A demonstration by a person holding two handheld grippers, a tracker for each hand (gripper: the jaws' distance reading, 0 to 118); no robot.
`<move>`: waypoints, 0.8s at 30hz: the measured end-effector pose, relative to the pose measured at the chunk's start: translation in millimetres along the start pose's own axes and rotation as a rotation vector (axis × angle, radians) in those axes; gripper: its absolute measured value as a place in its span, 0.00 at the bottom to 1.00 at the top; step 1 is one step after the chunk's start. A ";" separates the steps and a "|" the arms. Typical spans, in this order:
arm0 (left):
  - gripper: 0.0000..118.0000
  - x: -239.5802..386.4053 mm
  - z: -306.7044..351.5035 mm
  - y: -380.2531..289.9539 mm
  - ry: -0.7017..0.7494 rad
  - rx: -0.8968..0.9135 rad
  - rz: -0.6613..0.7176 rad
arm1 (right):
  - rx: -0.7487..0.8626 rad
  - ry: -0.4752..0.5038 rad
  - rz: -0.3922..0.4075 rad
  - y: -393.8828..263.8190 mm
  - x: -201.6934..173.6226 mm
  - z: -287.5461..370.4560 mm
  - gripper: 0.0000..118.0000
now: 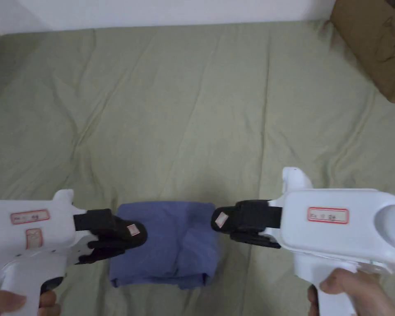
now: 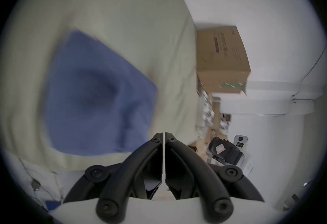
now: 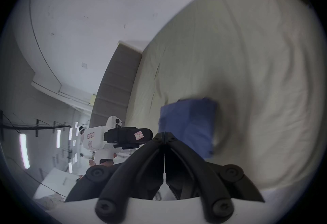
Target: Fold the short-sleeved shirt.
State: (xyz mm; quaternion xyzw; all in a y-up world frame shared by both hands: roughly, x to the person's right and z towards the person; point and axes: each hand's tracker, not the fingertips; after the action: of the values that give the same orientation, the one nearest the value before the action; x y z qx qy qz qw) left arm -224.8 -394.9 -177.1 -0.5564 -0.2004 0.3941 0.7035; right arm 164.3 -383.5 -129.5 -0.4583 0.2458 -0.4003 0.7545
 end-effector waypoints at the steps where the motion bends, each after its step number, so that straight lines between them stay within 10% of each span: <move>1: 0.01 -11.4 5.4 4.5 0.000 0.004 0.024 | -0.043 -0.007 -0.026 -0.2 9.0 -20.9 0.00; 8: 0.06 -46.1 4.3 21.2 -0.044 -0.012 0.110 | -0.154 -0.428 0.006 -27.6 75.6 -92.2 0.00; 12: 0.99 -56.0 -15.2 34.8 -0.122 -0.069 0.036 | -0.127 -0.306 -0.104 -24.9 75.5 -76.9 0.00; 24: 1.00 -61.1 -124.9 45.9 -0.215 -0.236 0.036 | -0.123 -0.293 -0.112 -25.0 79.6 -79.6 0.00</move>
State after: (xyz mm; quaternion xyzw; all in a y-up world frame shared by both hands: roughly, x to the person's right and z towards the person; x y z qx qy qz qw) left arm -187.2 -517.3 -248.3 -0.5934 -0.3095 0.4377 0.6004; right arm 140.5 -495.4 -144.2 -0.5701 0.1313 -0.3545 0.7294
